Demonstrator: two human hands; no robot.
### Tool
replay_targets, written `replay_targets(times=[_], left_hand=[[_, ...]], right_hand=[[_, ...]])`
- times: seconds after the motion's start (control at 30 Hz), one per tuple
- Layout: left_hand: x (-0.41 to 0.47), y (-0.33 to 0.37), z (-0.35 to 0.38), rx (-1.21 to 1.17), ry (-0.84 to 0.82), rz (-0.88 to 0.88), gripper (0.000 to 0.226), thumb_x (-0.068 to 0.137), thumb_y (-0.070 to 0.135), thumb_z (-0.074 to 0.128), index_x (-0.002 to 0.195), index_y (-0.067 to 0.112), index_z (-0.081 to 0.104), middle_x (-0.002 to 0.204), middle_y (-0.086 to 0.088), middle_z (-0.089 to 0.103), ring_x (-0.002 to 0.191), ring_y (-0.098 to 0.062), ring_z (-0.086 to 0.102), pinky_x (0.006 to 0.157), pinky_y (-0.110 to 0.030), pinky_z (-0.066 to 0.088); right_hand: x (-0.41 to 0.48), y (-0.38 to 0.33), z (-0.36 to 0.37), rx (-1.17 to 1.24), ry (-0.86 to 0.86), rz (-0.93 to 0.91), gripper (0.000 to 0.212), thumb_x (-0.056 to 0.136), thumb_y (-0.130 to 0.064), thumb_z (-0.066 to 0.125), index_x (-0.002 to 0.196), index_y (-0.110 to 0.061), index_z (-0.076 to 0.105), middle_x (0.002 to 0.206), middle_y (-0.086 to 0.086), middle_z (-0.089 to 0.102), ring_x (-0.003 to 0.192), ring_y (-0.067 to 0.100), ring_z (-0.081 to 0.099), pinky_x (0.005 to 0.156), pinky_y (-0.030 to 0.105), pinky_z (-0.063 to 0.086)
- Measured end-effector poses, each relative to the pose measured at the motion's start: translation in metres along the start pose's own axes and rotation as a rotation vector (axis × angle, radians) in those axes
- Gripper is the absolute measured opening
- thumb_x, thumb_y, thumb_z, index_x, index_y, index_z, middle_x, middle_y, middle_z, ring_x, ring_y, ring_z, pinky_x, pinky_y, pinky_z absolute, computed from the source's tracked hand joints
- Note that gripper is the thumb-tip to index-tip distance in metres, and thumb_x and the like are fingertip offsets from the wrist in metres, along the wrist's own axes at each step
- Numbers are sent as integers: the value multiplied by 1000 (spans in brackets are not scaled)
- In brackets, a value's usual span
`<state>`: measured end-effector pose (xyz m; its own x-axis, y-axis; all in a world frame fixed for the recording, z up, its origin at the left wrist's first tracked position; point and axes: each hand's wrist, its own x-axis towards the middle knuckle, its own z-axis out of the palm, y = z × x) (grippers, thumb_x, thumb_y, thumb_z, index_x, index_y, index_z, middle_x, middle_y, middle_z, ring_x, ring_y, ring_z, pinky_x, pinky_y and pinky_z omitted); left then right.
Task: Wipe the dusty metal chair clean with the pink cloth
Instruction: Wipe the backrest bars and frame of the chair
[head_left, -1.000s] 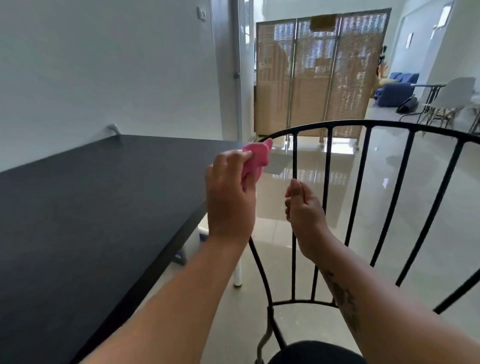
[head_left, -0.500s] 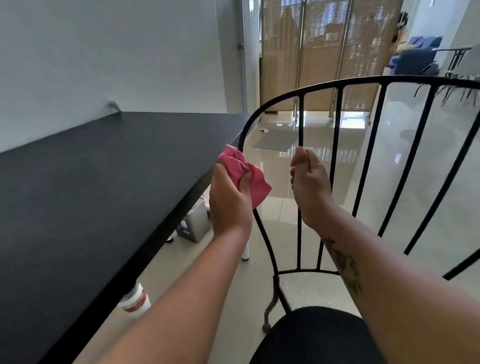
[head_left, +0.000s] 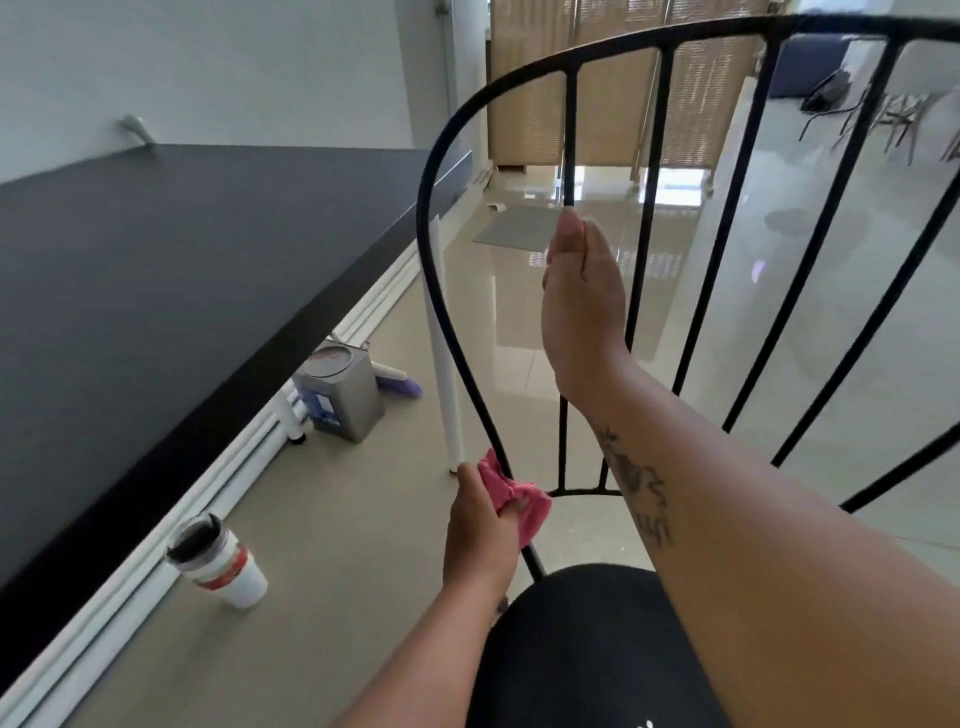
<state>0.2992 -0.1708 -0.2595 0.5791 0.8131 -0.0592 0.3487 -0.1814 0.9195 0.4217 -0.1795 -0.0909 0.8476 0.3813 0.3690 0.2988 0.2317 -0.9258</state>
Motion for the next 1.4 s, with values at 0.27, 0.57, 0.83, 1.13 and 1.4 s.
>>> replay_targets(times=[0.27,0.57,0.83,1.13,1.4], left_hand=[[17,95,-68,-306,262,242,30,87,34,71,102,31,46,101,10,63,84,-1,64,65,-24,56],[-42,80,-85,-164,108,237,47,87,29,72,117,27,36,110,8,53,95,-6,58,64,-18,50],[-96,13,-11,-176,-253,-8,30,80,31,79,94,31,52,95,4,66,85,-11,62,70,-22,51],[-135,-51,-34,510,-383,314,60,72,74,56,126,49,48,140,24,41,130,-2,32,104,-31,23],[-155,-81,-45,825,-343,401,71,91,49,10,153,18,23,161,4,12,149,-13,6,119,-29,0]], right_hand=[[-6,-7,-6,-29,-40,63,31,104,-31,34,78,-24,48,65,-7,41,58,11,36,58,31,34],[-134,58,-122,-678,-224,355,35,104,-31,43,135,-21,56,136,0,57,129,17,49,101,24,34],[-253,105,-214,-1271,-359,324,48,103,-40,37,150,-38,31,162,-2,22,150,20,12,122,38,6],[-241,91,-188,-769,-181,179,47,97,-46,39,137,-28,55,144,-6,49,137,11,36,117,37,27],[-263,113,-155,-1174,-723,77,62,94,-68,25,152,-47,16,164,-8,13,151,16,-1,122,39,-6]])
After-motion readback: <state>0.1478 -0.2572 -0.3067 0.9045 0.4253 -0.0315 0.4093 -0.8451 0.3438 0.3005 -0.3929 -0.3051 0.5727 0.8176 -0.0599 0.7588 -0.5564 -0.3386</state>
